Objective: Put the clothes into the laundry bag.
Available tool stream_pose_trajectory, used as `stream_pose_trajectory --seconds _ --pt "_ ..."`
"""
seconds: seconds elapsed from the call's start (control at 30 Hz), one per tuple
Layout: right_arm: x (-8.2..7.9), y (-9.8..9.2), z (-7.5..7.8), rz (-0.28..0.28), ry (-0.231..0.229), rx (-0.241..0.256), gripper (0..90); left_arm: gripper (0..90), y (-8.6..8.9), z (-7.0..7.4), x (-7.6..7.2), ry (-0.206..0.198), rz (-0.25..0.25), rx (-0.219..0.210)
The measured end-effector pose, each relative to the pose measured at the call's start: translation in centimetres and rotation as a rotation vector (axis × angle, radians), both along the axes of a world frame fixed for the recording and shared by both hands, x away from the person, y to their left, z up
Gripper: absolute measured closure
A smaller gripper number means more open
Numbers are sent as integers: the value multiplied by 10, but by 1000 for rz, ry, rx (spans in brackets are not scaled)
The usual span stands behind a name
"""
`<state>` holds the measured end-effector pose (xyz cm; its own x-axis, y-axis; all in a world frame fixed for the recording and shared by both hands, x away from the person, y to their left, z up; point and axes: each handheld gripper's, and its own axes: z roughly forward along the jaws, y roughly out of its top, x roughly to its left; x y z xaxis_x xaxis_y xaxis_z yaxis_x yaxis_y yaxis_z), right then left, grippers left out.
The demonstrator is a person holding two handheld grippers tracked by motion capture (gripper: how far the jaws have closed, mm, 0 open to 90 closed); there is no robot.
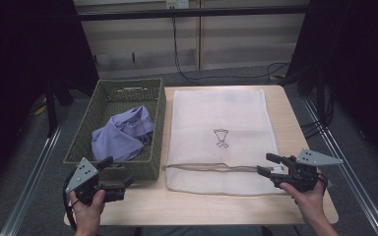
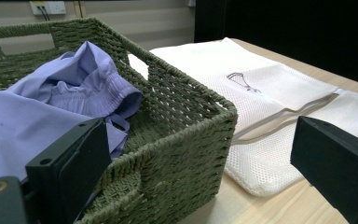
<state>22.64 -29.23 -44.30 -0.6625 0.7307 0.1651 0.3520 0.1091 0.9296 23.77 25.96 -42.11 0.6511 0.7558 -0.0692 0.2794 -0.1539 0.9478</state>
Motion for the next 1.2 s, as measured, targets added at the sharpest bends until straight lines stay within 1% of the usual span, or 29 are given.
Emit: stream_pose_trajectory --seconds 0.13,0.17,0.2,0.23,0.27,0.33,0.43,0.5,0.53,0.57,0.6,0.67,0.73,0.77,0.8,0.83,0.93,1.0,1.03,1.1,1.13,1.2 --pt "2 0 -1 0 7 -5 364 47 1 -1 0 0 -6 3" --pt "2 0 -2 6 7 -8 364 47 1 -2 0 -2 -1 1" --pt "3 1 -2 14 16 -5 361 47 1 -2 0 -1 -8 -6" --pt "3 1 -2 14 16 -5 361 47 0 -2 0 3 -10 -2" --pt "4 2 -3 17 17 -3 359 45 0 -2 -1 5 -1 -5" --pt "4 3 -4 20 21 4 364 42 -2 -1 -2 10 -22 -22" --pt "6 2 -6 18 31 5 368 42 -5 0 -2 -1 -33 -16" --pt "8 0 -7 22 40 24 367 42 -6 -1 -1 7 -48 -19" --pt "9 -2 -8 11 40 30 365 42 -7 -2 0 4 -44 -14" --pt "11 -4 -8 -7 26 21 370 43 -7 -2 0 6 -45 -7" --pt "12 -4 -8 -20 22 16 371 42 -7 -3 2 10 -38 -5" --pt "14 -5 -9 -19 25 17 375 43 -7 -3 2 18 -39 -9" --pt "19 -2 -11 -13 47 20 391 43 -8 -4 0 27 -45 -16" --pt "21 -1 -11 4 57 19 394 43 -8 -4 0 27 -45 -16" --pt "21 -1 -11 4 57 19 394 43 -9 -3 -2 31 -37 -14" --pt "21 1 -11 8 65 15 399 43 -10 -3 -3 30 -44 -7" --pt "23 6 -10 31 69 -6 405 45 -14 -2 -7 15 -52 10" --pt "23 8 -9 36 78 -7 402 45 -14 -1 -8 12 -65 14" --pt "24 10 -8 38 88 -18 403 45 -14 -1 -9 8 -55 20" --pt "25 11 -7 42 90 -18 405 45 -13 -1 -10 8 -54 14" --pt "25 12 -7 49 94 -17 399 45 -12 -2 -10 9 -46 14" --pt "26 15 -6 65 103 3 372 46 -10 -2 -9 14 -37 20"
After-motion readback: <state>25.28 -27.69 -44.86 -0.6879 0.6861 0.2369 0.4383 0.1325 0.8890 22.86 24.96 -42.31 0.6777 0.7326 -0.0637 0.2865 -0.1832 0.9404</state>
